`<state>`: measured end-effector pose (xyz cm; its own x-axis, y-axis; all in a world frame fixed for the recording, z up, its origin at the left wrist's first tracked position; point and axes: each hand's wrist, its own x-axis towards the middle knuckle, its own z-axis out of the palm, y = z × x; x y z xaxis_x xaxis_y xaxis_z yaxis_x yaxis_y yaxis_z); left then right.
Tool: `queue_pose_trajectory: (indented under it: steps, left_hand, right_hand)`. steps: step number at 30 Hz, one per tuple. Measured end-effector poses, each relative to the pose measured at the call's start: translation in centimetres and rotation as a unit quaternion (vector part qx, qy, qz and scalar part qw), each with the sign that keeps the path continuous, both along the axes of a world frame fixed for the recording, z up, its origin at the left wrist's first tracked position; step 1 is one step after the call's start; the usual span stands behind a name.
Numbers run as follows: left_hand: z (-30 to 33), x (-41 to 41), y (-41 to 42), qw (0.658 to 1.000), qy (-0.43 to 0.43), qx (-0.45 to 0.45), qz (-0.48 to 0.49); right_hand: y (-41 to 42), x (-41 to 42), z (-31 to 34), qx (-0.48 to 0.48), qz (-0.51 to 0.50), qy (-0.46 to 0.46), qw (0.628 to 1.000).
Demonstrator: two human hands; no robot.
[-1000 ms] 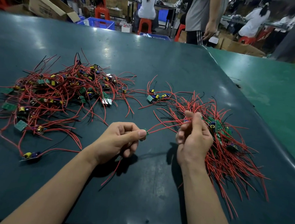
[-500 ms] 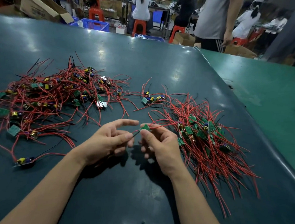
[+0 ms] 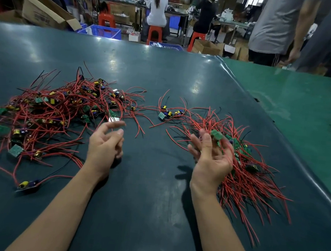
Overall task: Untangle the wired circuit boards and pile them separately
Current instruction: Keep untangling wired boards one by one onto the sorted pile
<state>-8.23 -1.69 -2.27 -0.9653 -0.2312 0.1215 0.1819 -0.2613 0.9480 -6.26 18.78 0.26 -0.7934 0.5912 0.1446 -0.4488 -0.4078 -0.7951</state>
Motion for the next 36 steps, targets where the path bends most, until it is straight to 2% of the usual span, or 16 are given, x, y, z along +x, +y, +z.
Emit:
queue_pose_trajectory:
  steps: [3, 9, 12, 16, 20, 23, 25, 28, 36]
  left_hand:
    - [-0.4, 0.2, 0.2, 0.998, 0.017, -0.053, -0.017]
    - [-0.6, 0.0, 0.0, 1.0, 0.017, -0.023, -0.011]
    - [-0.7, 0.0, 0.0, 0.999, 0.019, -0.028, -0.011]
    - [-0.8, 0.1, 0.0, 0.999, 0.02, -0.025, -0.015]
    - [-0.7, 0.3, -0.1, 0.999, 0.019, -0.026, -0.023]
    - [-0.8, 0.6, -0.1, 0.998, 0.023, -0.047, -0.031]
    - [-0.9, 0.7, -0.1, 0.997, 0.025, -0.062, -0.031]
    - [-0.8, 0.9, -0.2, 0.997, 0.024, -0.068, -0.025]
    - [-0.8, 1.0, -0.1, 0.997, 0.017, -0.063, -0.029]
  right_hand:
    - [0.2, -0.7, -0.4, -0.084, -0.024, -0.031, 0.996]
    - [1.3, -1.2, -1.2, -0.118, -0.074, -0.111, 0.984]
    - [1.0, -0.9, -1.2, -0.068, -0.059, -0.125, 0.988]
    - [0.0, -0.2, -1.1, 0.071, 0.018, -0.132, 0.989]
    - [-1.2, 0.4, -1.5, 0.208, 0.108, -0.109, 0.966]
    - [-1.0, -0.3, -2.0, 0.274, 0.142, -0.135, 0.942]
    - [-0.4, -1.0, -2.1, 0.282, 0.148, -0.167, 0.933]
    - [0.8, -2.0, -2.2, 0.225, 0.131, -0.196, 0.945]
    - [3.7, -3.7, -2.3, 0.261, 0.068, -0.229, 0.935]
